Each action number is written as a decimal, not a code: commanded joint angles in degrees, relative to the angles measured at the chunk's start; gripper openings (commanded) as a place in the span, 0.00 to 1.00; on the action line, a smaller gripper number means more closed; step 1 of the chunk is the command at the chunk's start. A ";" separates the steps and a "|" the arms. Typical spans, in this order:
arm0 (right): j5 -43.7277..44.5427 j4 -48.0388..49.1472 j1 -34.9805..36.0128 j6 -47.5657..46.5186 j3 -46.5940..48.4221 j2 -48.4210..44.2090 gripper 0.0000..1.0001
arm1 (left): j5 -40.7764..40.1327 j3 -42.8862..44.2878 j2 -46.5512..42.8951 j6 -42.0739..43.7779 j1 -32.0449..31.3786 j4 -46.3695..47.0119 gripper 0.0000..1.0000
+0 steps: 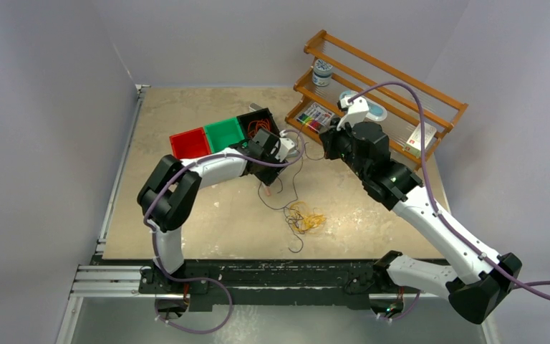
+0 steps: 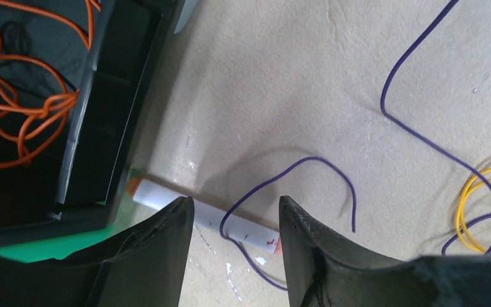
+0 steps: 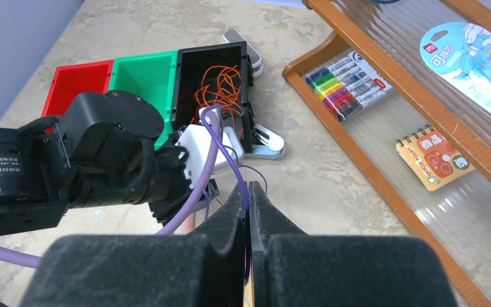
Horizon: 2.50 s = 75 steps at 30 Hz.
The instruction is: Untangle the cables
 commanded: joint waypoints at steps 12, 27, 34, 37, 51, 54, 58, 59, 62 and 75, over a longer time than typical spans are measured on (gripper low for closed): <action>-2.31 1.98 -0.46 0.02 0.34 -1.07 0.00 | 1.85 3.37 1.27 2.57 1.78 2.13 0.23; -3.57 6.21 -0.58 -1.22 -0.74 -5.19 0.00 | 0.71 -0.07 -11.59 -2.73 2.32 7.28 0.00; -5.43 12.67 -0.59 -2.16 1.41 -6.74 0.00 | -5.94 -7.45 -25.51 -7.68 2.90 13.75 0.00; -7.88 15.79 -0.55 -2.87 4.14 -4.06 0.00 | -13.46 -11.98 -29.16 -9.91 4.61 18.65 0.00; -21.86 23.24 -0.62 -2.76 29.32 17.90 0.00 | -37.65 -25.45 -34.84 -11.59 7.95 37.10 0.00; -23.69 23.98 -0.55 -3.28 34.82 22.82 0.00 | -39.66 -26.14 -32.73 -10.64 8.71 39.59 0.00; -28.12 22.35 -0.70 -4.03 44.34 31.11 0.00 | -38.38 -28.28 -30.06 -9.64 10.29 44.48 0.00; -29.09 21.90 -0.71 -4.12 46.76 33.26 0.00 | -37.71 -28.46 -29.42 -9.45 10.61 45.50 0.00; -31.49 21.94 -0.98 -4.16 52.27 38.63 0.00 | -34.91 -28.32 -26.59 -9.03 11.97 47.69 0.00; -39.66 19.45 -1.82 -2.52 70.48 55.64 0.00 | -29.31 -24.75 -20.63 -12.99 15.27 47.14 0.26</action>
